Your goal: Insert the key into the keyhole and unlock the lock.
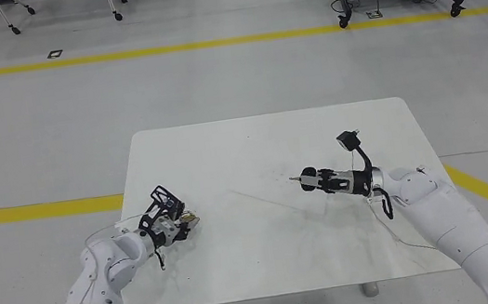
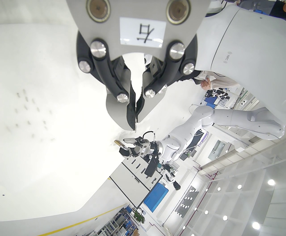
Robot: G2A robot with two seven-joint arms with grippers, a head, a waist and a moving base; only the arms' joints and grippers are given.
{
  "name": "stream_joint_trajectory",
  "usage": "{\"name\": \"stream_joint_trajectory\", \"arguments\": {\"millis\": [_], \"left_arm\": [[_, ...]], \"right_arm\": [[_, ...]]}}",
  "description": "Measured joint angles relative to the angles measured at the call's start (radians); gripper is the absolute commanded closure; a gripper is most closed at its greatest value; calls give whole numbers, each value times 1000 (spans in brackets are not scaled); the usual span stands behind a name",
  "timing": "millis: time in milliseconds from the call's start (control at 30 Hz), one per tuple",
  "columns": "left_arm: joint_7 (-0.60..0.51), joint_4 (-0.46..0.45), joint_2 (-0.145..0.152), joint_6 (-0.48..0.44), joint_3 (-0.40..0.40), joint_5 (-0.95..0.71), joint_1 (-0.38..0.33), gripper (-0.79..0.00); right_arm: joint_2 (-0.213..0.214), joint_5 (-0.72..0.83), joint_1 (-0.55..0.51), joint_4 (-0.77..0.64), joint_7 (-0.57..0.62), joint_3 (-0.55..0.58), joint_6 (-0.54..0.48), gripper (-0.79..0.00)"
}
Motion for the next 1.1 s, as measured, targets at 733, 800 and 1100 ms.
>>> {"name": "stream_joint_trajectory", "arguments": {"millis": [733,800,1100], "left_arm": [[-37,-7,13,16,7,-44,-6,0],[-35,-2,14,18,12,-43,-11,0],[-29,10,16,50,20,-38,-26,0]], "right_arm": [[0,0,0,0,0,0,0,0],[0,0,0,0,0,0,0,0],[0,0,0,0,0,0,0,0]]}}
